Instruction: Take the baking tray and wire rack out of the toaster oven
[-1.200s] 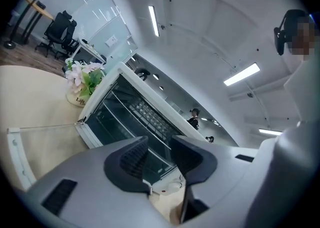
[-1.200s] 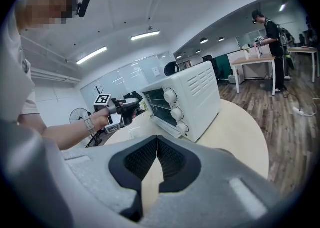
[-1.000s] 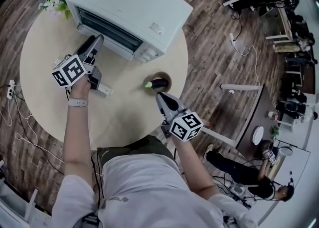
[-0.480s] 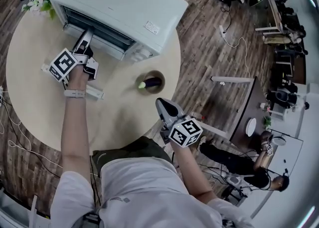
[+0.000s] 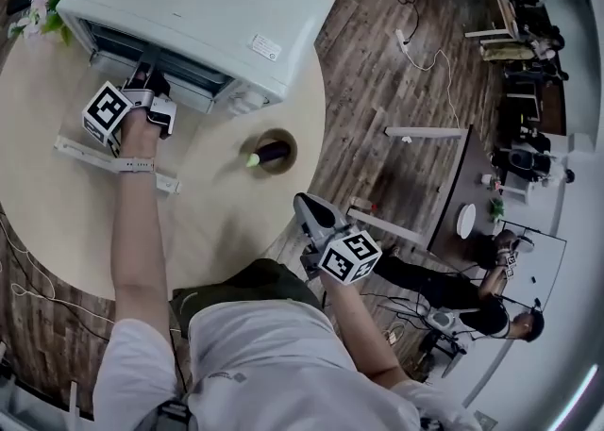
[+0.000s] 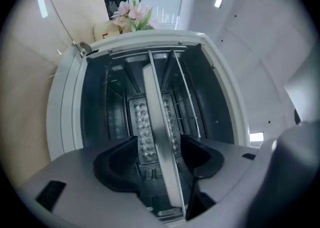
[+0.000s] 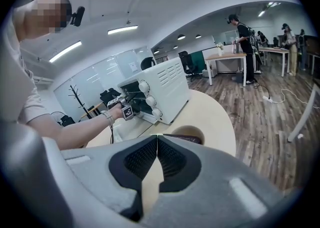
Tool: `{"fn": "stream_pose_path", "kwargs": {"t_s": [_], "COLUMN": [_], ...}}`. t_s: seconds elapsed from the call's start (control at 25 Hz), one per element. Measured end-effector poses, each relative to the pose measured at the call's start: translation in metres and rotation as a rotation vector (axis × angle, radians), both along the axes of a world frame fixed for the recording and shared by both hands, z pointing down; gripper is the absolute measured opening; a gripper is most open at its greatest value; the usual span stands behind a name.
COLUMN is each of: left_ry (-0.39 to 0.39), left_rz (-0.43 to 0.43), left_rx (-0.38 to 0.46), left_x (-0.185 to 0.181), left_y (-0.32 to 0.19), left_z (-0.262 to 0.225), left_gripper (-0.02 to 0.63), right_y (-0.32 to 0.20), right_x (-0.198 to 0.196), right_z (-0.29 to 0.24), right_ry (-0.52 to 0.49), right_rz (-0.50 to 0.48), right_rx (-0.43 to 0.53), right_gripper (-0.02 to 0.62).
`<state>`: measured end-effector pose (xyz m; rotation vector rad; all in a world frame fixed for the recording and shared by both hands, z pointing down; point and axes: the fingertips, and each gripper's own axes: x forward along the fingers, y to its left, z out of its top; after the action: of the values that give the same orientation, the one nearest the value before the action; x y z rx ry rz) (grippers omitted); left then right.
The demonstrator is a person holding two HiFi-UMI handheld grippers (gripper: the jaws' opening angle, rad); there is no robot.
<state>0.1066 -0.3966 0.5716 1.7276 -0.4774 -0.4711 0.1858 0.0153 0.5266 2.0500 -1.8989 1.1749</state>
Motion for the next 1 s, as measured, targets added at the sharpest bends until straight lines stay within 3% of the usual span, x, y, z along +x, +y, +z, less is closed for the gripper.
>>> {"fn": "stream_pose_path", "kwargs": {"t_s": [0.36, 0.52, 0.8, 1.0], "left_ry": [0.104, 0.231, 0.183, 0.22], "left_rz": [-0.027, -0.01, -0.016, -0.015], "left_rx": [-0.074, -0.121, -0.121, -0.138], "left_x": [0.011, 0.018, 0.007, -0.002], "left_y": [-0.005, 0.0, 0.002, 0.014], "left_z": [0.007, -0.013, -0.001, -0.011], "left_gripper": [0.169, 0.098, 0.098, 0.092], "right_y": [0.008, 0.013, 0.014, 0.016], "right_x": [0.001, 0.0, -0.007, -0.011], "right_z": [-0.004, -0.006, -0.011, -0.012], "right_ry": [0.001, -0.004, -0.001, -0.007], "right_rz": [0.039, 0.061, 0.079, 0.069], "right_rx": [0.002, 0.003, 0.022, 0.034], "right_gripper": [0.006, 0.006, 0.007, 0.006]}}
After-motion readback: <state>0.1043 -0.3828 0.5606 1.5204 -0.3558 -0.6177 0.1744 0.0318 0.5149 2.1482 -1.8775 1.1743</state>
